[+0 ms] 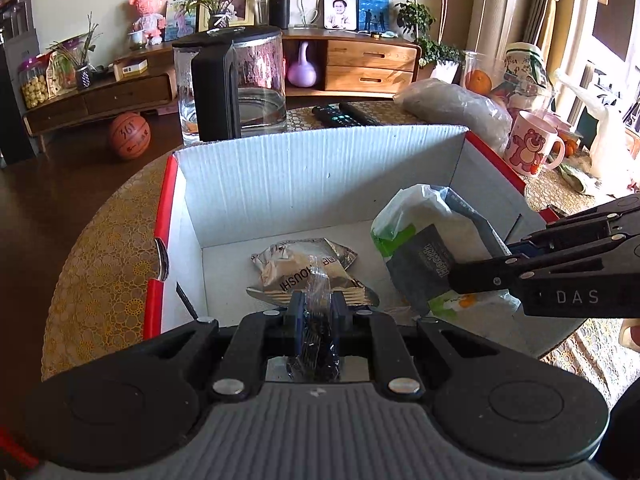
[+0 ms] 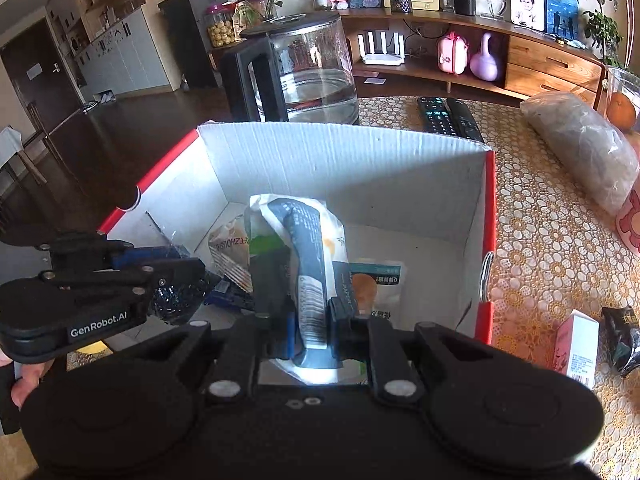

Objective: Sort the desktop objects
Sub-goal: 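Open the right tool over the box while the left releases the snack bag inside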

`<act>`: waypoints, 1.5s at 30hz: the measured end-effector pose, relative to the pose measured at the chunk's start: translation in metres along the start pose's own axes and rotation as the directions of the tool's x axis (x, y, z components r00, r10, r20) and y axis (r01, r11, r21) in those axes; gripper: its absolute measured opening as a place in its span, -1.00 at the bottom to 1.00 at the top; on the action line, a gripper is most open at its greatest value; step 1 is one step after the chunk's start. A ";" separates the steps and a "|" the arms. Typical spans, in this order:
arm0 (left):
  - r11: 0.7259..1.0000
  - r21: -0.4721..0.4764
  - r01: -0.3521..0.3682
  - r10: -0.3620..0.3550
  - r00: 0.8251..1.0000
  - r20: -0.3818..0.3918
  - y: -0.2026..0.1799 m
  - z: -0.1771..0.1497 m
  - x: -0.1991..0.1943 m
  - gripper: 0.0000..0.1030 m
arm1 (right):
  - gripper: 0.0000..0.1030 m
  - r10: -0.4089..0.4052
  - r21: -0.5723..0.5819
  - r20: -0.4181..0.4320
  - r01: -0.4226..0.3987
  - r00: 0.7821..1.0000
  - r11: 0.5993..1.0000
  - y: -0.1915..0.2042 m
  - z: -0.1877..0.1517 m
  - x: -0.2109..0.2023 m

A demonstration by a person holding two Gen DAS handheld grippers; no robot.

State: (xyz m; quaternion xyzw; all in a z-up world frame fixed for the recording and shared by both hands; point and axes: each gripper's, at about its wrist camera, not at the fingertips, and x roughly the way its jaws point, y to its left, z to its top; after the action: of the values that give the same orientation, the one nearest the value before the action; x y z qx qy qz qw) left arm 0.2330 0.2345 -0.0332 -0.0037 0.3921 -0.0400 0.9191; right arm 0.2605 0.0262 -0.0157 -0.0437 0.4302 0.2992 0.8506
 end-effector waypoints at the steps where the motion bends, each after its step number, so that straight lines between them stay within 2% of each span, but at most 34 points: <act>1: 1.000 0.001 0.001 -0.001 1.000 -0.006 -0.001 -0.001 0.002 -0.76 | -0.70 -0.003 -0.008 -0.002 0.003 1.000 1.000 0.001 0.000 0.001; 8: 1.000 -0.014 0.011 -0.012 0.998 -0.063 -0.004 -0.008 0.014 -0.76 | -0.59 -0.015 -0.043 -0.021 0.014 1.000 0.999 0.007 -0.004 0.006; 14: 0.998 -0.066 0.021 -0.027 0.996 -0.086 0.000 -0.010 0.017 -0.76 | -0.50 -0.019 -0.066 -0.031 0.017 0.999 0.998 0.010 -0.006 0.003; 16: 0.997 -0.070 0.018 -0.024 0.996 -0.087 0.000 -0.011 0.016 -0.76 | -0.41 -0.022 -0.069 -0.031 0.020 0.999 0.997 0.009 -0.007 0.001; 18: 0.997 -0.072 0.016 -0.023 0.996 -0.088 0.000 -0.012 0.015 -0.76 | -0.20 -0.022 -0.065 -0.024 0.021 0.999 0.998 0.008 -0.009 -0.002; 26: 0.996 -0.093 0.011 -0.017 0.998 -0.066 0.002 -0.012 0.004 -0.68 | -0.01 0.001 -0.058 0.001 -0.001 1.000 0.998 0.007 -0.010 -0.015; 29: 0.995 -0.100 0.006 -0.011 0.999 -0.053 0.002 -0.011 -0.002 -0.50 | 0.02 0.013 -0.071 0.014 -0.012 1.000 0.997 0.009 -0.011 -0.022; 30: 0.995 -0.101 0.006 -0.011 0.999 -0.047 0.002 -0.011 -0.004 -0.37 | 0.04 0.018 -0.076 0.020 -0.017 1.000 0.997 0.009 -0.011 -0.026; 31: 0.995 -0.101 0.005 -0.009 0.999 -0.043 0.002 -0.011 -0.006 -0.09 | 0.05 0.021 -0.079 0.025 -0.019 0.999 0.997 0.009 -0.011 -0.029; 33: 0.995 -0.097 0.017 -0.020 0.999 -0.026 0.000 -0.011 -0.010 0.11 | 0.08 0.027 -0.084 0.037 -0.024 0.999 0.996 0.008 -0.012 -0.035; 37: 0.996 -0.087 0.016 -0.016 1.000 0.000 -0.007 -0.010 -0.021 0.36 | 0.11 0.033 -0.084 0.053 -0.029 0.998 0.996 0.006 -0.015 -0.048; 45: 0.995 -0.092 0.029 -0.025 0.999 0.044 -0.019 -0.010 -0.045 0.40 | 0.14 0.042 -0.079 0.084 -0.036 0.996 0.996 0.000 -0.023 -0.075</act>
State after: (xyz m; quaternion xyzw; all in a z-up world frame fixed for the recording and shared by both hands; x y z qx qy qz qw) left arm 0.1938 0.2187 -0.0070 -0.0527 0.3739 -0.0342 0.9254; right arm 0.2106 -0.0167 0.0265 -0.0553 0.3823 0.3338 0.8599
